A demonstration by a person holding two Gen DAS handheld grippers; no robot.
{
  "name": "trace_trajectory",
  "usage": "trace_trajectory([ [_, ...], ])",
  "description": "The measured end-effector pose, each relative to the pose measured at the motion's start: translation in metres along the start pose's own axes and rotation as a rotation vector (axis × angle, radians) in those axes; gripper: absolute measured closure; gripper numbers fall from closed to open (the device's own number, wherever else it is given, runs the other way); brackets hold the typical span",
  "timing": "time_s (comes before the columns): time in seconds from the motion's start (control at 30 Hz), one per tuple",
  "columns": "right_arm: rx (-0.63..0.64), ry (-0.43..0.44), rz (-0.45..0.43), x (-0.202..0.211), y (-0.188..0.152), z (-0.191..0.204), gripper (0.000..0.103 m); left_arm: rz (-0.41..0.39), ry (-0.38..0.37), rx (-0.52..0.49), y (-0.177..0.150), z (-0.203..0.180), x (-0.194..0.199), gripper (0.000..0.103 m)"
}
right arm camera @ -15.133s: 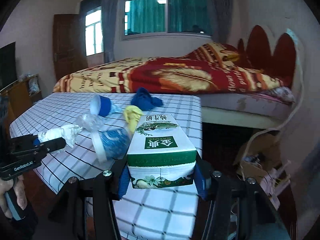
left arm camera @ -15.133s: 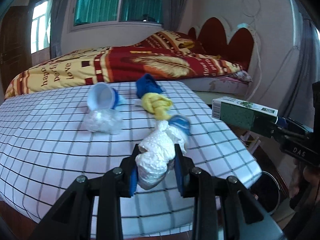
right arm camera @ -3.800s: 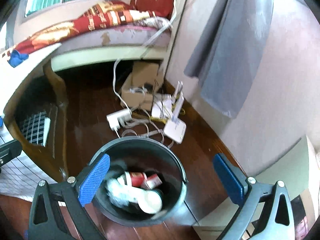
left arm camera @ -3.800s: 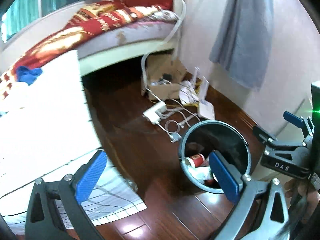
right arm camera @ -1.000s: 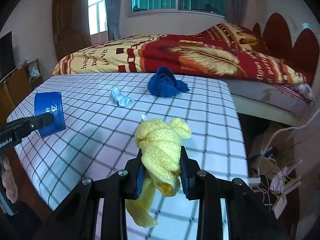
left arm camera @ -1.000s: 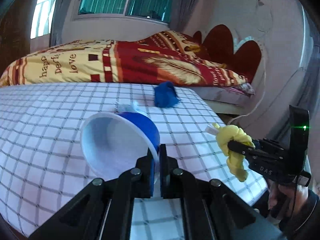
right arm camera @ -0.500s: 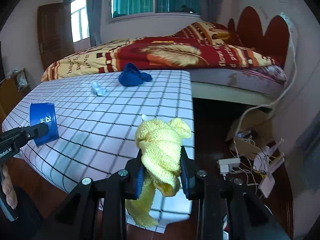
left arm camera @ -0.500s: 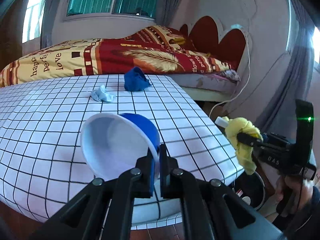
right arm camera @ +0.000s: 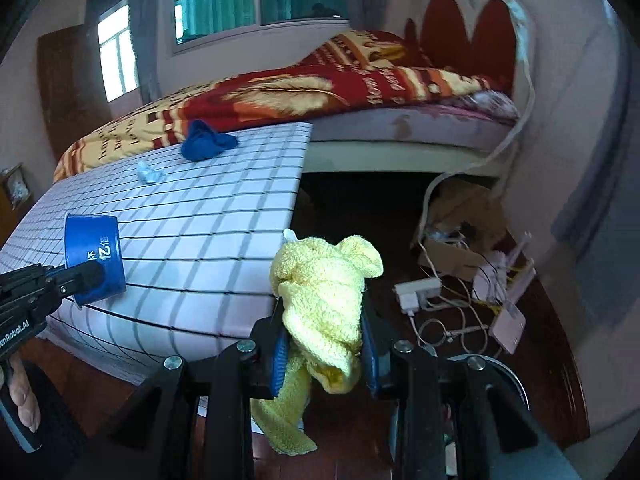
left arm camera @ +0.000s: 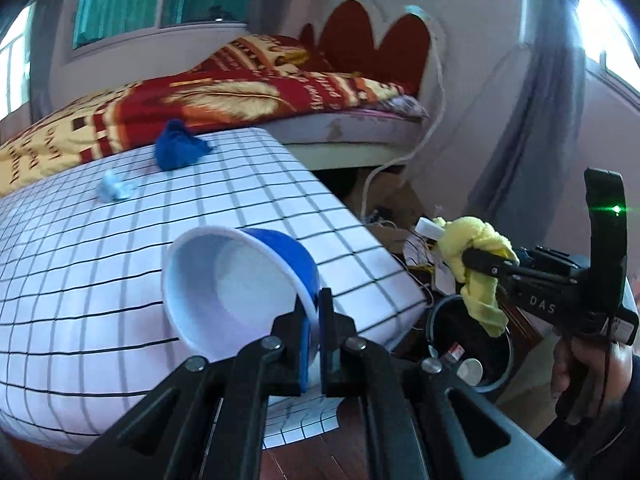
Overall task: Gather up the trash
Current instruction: 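Carry the blue cup and yellow cloth in both tools over the black bin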
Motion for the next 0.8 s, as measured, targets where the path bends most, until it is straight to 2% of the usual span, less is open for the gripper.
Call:
trace_trajectory([
  [0.43,-0.109,-0.089,0.021,0.018,-0.039,-0.069,0.071,0.039,-0.11,-0.102,-0.005,-0.076,-0.021,0.099],
  [0.8,-0.213,-0.183,0.083,0.034,-0.095,-0.135,0.071,0.072,-0.226,-0.191,-0.017,-0.147,-0.038,0.098],
])
Point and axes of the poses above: each gripper's, at about its wrist camera, not at the fingertips, and x roughly against the way its jaws point, z to its left, y to its top, the point moved 9 cm from there along -x, roughly the way its jaws point, and after that the axes turned 3 degrees about z, right-handed, at the moved point
